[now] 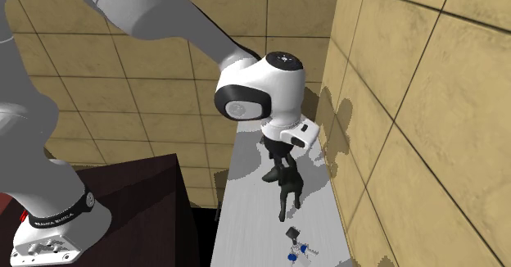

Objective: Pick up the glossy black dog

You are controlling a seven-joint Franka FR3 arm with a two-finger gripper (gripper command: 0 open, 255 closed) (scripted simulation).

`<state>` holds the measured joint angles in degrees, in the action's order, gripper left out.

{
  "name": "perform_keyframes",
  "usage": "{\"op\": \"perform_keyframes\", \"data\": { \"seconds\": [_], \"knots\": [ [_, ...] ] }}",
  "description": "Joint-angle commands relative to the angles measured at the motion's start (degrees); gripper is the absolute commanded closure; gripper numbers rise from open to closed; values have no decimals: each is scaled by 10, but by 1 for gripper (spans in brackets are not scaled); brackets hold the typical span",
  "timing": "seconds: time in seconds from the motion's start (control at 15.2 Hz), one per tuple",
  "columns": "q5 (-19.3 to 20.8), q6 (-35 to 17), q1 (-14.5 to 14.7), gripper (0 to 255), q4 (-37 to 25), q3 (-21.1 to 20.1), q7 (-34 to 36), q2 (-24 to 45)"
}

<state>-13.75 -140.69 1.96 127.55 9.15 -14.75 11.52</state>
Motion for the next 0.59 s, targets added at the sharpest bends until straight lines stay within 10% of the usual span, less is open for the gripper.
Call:
{"op": "perform_keyframes", "data": {
  "seconds": [0.0,0.07,0.13,0.53],
  "knots": [
    [-5,-11,-1,0,2,-2,-4,10],
    [-5,-11,-1,0,2,-2,-4,10],
    [-5,-12,0,255,4,-2,-4,8],
    [-5,-12,0,255,4,-2,-4,8]
  ]
}}
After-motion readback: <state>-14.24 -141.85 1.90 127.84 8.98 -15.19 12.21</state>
